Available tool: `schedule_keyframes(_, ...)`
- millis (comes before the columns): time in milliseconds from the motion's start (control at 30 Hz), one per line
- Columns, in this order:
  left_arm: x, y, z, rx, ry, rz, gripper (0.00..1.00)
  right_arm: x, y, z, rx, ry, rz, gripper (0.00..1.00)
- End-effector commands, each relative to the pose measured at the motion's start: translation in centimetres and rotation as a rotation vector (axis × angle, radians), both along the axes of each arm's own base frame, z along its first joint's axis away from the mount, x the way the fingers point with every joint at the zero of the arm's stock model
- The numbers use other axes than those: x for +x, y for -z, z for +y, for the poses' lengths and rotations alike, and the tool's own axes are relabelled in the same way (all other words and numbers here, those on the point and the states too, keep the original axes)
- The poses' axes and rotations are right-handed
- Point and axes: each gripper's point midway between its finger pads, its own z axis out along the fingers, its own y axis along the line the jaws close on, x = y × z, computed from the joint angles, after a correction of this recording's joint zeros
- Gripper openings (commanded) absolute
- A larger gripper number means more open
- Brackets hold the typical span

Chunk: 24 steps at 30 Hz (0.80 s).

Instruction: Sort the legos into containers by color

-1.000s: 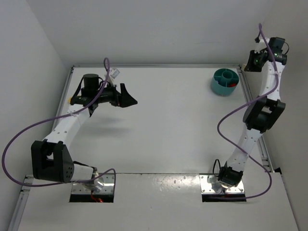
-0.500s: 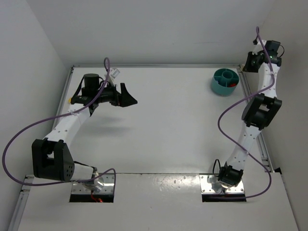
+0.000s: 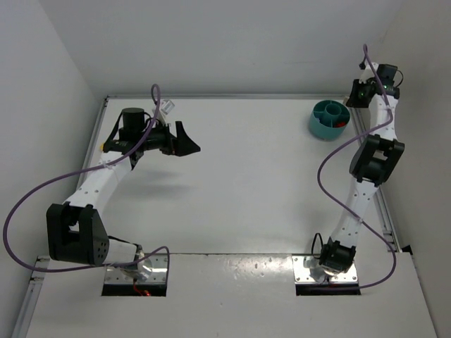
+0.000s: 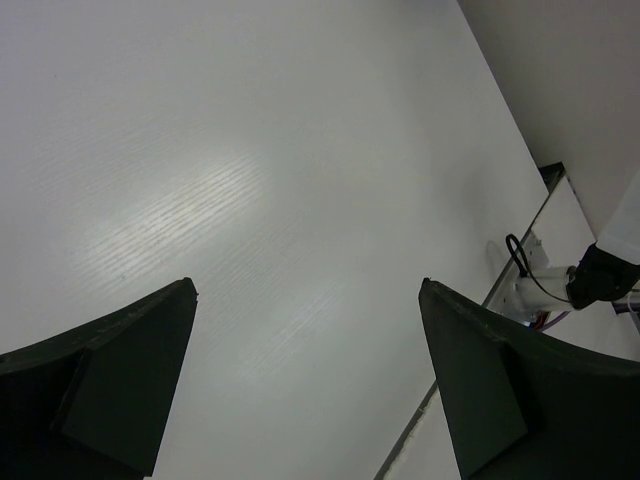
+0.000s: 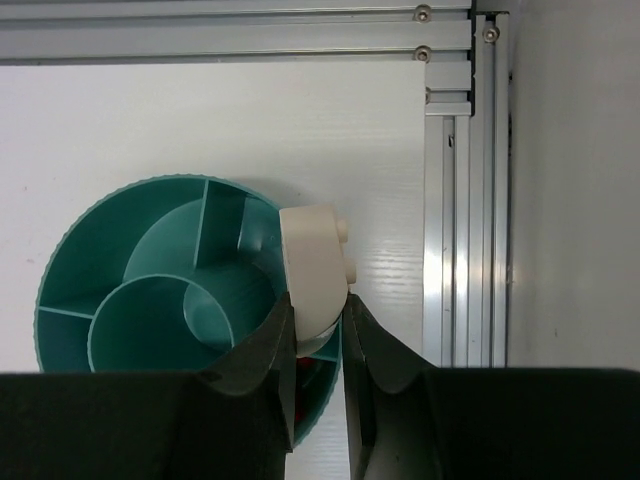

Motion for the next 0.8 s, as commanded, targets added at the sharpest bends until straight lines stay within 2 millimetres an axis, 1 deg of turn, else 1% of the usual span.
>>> schedule_keyframes(0, 0.6, -1.1, 0.2, -0.01, -0.011, -0.028, 0.99, 2.1, -3.2, 0.1, -0.05, -0.043, -0.114, 0.04)
schedule_keyframes(33, 0.6, -1.1, 0.2, -0.01, -0.011, -0.028, 0.99, 2.3, -3.6, 0.7, -0.053, -0.052, -0.123, 0.06)
schedule_keyframes(67, 0.6, -1.1, 0.2, -0.01, -0.011, -0.028, 0.99, 2.3, -3.6, 0.7, -0.053, -0.052, -0.123, 0.06)
schedule_keyframes(100, 0.6, -1.1, 0.2, -0.01, -0.011, -0.028, 0.99, 2.4, -3.0, 0.6, -0.058, -0.059, -0.114, 0.06)
schedule_keyframes(133, 0.6, -1.1, 0.2, -0.01, -0.011, -0.028, 0.99, 2.5, -3.0, 1.2, -0.058, -0.068, -0.114, 0.06)
schedule_keyframes(167, 0.6, -1.1, 0.2, -0.01, -0.011, -0.028, 0.99, 2.6, -2.5, 1.1, -0.061, -0.074, -0.106, 0.07)
schedule_keyframes(200, 0.6, -1.1, 0.2, -0.01, -0.011, -0.028, 0.99, 2.6, -2.5, 1.1, -0.061, -0.074, -0.106, 0.07)
schedule_keyframes(233, 0.6, -1.1, 0.2, -0.01, -0.011, -0.028, 0.99, 2.8, -2.5, 1.8, -0.068, -0.09, -0.106, 0.07)
schedule_keyframes(267, 0.5, -0.8, 0.2, -0.009, -0.011, -0.019, 0.99, 2.8, -2.5, 1.8, -0.068, -0.09, -0.106, 0.07)
schedule_keyframes(300, 0.5, -0.7, 0.2, -0.004, -0.008, -0.026, 0.99, 2.8, -1.9, 1.7, -0.065, -0.09, -0.098, 0.08)
schedule_keyframes(333, 0.5, -0.7, 0.2, -0.004, -0.008, -0.026, 0.99, 3.0, -1.9, 2.3, -0.078, -0.102, -0.096, 0.08)
schedule_keyframes(400, 0.5, -0.7, 0.2, -0.004, -0.008, -0.026, 0.99, 3.0, -1.8, 2.1, -0.091, -0.101, -0.094, 0.09)
schedule_keyframes(433, 0.5, -0.7, 0.2, -0.004, -0.008, -0.026, 0.99, 3.0, -1.5, 2.8, -0.087, -0.112, -0.086, 0.09)
schedule_keyframes(467, 0.5, -0.7, 0.2, -0.004, -0.008, -0.026, 0.99, 3.0, -0.9, 2.6, -0.091, -0.103, -0.074, 0.09)
schedule_keyframes(600, 0.5, -0.7, 0.2, -0.004, -0.008, -0.026, 0.99, 2.9, -0.8, 1.8, -0.124, -0.077, -0.063, 0.11)
schedule_keyframes(667, 0.5, -0.7, 0.2, -0.004, -0.008, -0.026, 0.99, 2.5, 0.1, 1.6, -0.136, -0.07, -0.038, 0.11)
schedule_keyframes(700, 0.5, -0.7, 0.2, -0.004, -0.008, -0.026, 0.99, 2.5, 0.1, 1.4, -0.141, -0.064, -0.035, 0.11)
schedule_keyframes(733, 0.5, -0.7, 0.2, -0.004, -0.008, -0.026, 0.99, 2.3, 0.6, 1.3, -0.143, -0.057, -0.022, 0.11)
schedule_keyframes(767, 0.5, -0.7, 0.2, -0.004, -0.008, -0.026, 0.99, 2.3, 0.0, 1.3, -0.155, -0.064, -0.031, 0.11)
